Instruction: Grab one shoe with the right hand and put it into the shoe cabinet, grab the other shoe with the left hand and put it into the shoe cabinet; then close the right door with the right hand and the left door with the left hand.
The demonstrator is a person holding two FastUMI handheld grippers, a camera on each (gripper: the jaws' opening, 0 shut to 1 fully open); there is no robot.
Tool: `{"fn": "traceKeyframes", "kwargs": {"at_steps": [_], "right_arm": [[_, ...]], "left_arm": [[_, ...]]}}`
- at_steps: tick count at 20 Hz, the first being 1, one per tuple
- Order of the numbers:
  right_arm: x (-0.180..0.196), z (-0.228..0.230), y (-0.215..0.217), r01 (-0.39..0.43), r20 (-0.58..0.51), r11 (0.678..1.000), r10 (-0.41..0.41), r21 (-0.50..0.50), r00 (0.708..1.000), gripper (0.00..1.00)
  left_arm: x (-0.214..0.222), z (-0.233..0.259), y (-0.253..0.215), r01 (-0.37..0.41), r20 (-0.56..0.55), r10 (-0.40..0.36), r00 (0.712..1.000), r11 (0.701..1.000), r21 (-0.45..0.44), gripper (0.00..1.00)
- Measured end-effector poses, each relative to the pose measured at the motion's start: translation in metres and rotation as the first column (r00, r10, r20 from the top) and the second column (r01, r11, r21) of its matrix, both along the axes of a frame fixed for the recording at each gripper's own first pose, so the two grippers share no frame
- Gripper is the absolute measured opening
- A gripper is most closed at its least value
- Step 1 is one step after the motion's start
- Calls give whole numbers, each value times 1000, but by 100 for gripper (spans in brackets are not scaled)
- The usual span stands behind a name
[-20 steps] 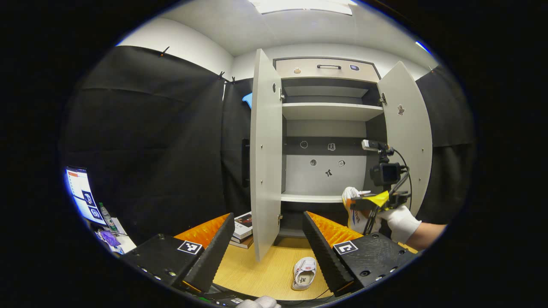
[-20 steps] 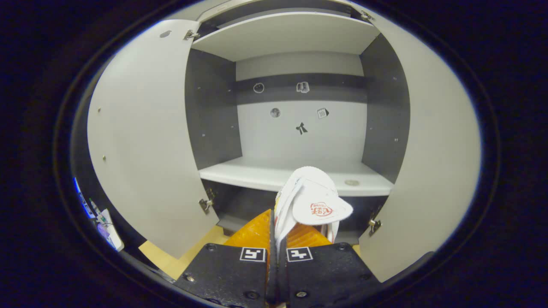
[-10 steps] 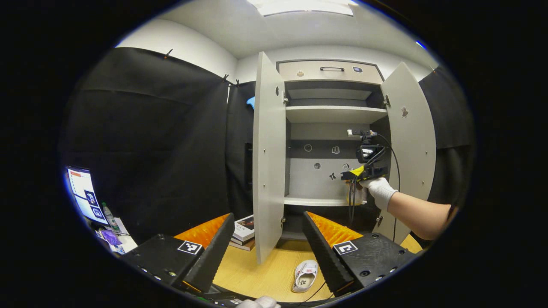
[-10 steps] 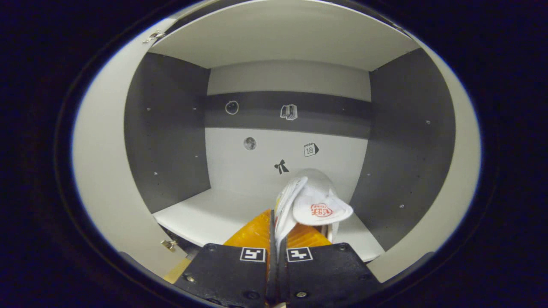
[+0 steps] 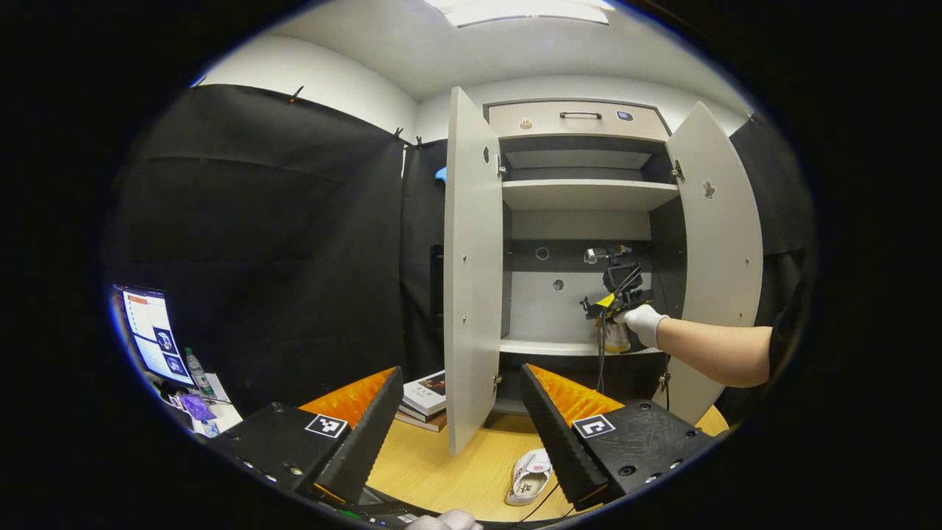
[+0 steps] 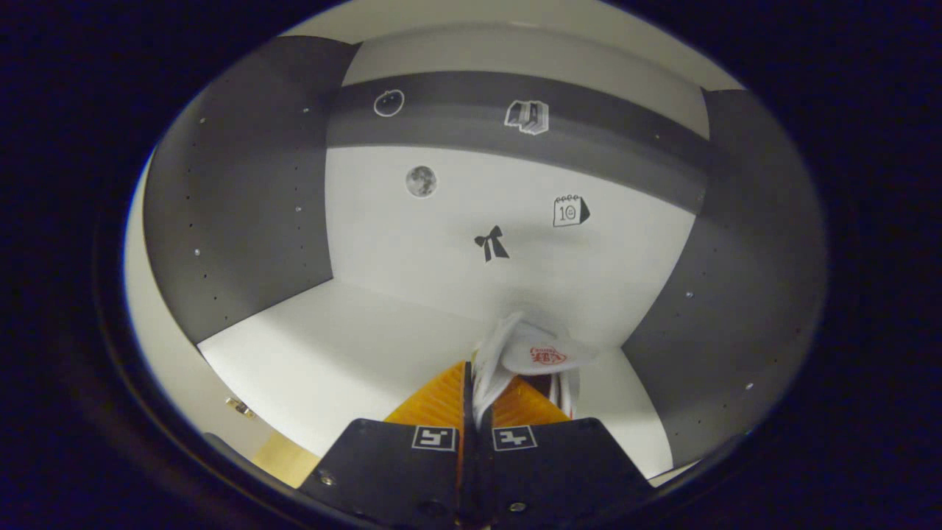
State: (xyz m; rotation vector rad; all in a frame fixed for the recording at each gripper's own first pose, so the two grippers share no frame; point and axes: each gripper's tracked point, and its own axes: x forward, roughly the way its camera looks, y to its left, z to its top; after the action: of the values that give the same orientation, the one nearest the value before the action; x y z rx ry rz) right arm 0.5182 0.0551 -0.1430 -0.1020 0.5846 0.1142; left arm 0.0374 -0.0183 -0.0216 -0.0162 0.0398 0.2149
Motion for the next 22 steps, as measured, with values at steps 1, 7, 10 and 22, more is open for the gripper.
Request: {"fn": "traceKeyframes", "kwargs": {"at_steps": [1, 7, 10, 22], "right_arm": [[2, -6, 0, -1, -33, 1000, 1, -6, 999, 5], [3, -16, 6, 3, -131, 999, -10, -50, 991, 6], [-1, -9, 1, 40, -100, 999, -41, -17, 994, 8], [-112, 141, -21, 106, 375, 987, -143, 120, 916, 100]], "left_arm": [[1, 1, 1, -3, -2, 3, 1000, 1000, -1, 95], [3, 4, 4, -5, 13, 5, 1000, 1000, -3, 95], [3, 4, 10, -4, 15, 4, 1000, 1000, -4, 95], [-11, 12, 31, 68, 40, -67, 997, 998, -19, 95]]}}
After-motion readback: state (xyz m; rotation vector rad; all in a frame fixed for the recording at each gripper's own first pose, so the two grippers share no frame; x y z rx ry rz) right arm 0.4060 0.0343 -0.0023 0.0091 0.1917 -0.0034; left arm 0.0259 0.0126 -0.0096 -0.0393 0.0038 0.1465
